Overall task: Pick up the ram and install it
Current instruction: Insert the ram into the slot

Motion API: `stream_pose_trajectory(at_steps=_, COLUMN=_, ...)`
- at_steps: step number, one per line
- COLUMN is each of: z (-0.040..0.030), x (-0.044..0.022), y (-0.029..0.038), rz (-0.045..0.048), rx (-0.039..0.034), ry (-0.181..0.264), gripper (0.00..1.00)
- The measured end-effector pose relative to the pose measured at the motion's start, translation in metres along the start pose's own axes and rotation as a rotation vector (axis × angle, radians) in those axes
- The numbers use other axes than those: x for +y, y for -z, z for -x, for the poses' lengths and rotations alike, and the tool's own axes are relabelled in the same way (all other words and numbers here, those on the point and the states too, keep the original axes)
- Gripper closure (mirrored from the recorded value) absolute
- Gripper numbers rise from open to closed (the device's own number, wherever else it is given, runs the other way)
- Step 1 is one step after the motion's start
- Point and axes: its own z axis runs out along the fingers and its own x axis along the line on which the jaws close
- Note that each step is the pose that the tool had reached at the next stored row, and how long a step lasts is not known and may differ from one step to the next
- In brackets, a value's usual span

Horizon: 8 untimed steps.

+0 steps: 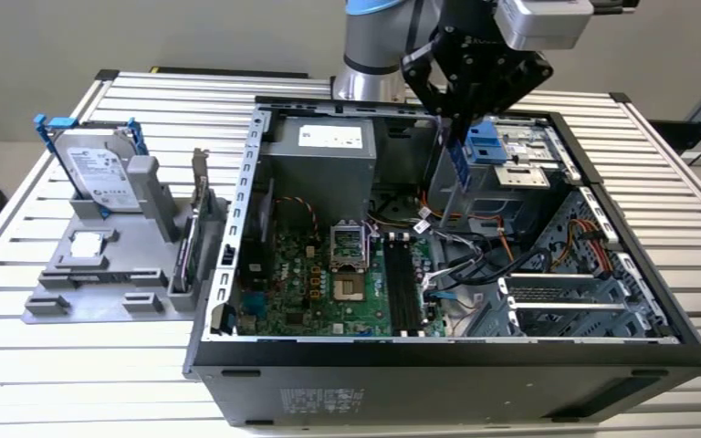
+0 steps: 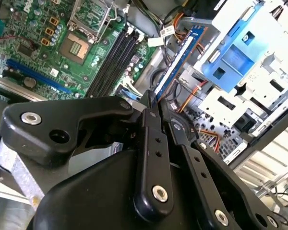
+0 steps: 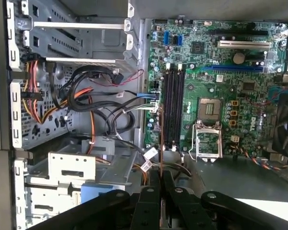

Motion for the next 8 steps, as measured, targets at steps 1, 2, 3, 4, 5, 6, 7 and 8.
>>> stream_pose_trajectory(at_steps=1, z=0.0, x=0.0, y=0.0, rz=0.0005, rx=0.0006, ry=-0.01, gripper=1.0)
stream_pose_trajectory(at_steps=2, z=0.0, x=0.0, y=0.0, rz=0.0011, rx=0.0013, ry=-0.021, gripper=1.0)
stream_pose_trajectory(at_steps=3, z=0.0, x=0.0, y=0.0, rz=0.0017, rx=0.0019, ry=-0.031, gripper=1.0)
stream_pose_trajectory(at_steps=4, z=0.0, x=0.0, y=0.0, rz=0.0021, rx=0.0025, ry=-0.04, gripper=1.0)
stream_pose_trajectory(at_steps=5, z=0.0, x=0.0, y=0.0, rz=0.0027, rx=0.003, ry=-0.05, gripper=1.0)
stream_pose_trajectory(at_steps=6, z=0.0, x=0.0, y=0.0, rz=0.0031, rx=0.0036, ry=-0.059, gripper=1.0)
stream_pose_trajectory(at_steps=7, z=0.0, x=0.0, y=0.0, rz=0.0036, rx=0.0041, ry=-0.068, gripper=1.0)
stream_pose_trajectory(at_steps=8, z=0.0, x=0.0, y=0.0, rz=0.004, rx=0.0045, ry=-0.076, gripper=1.0)
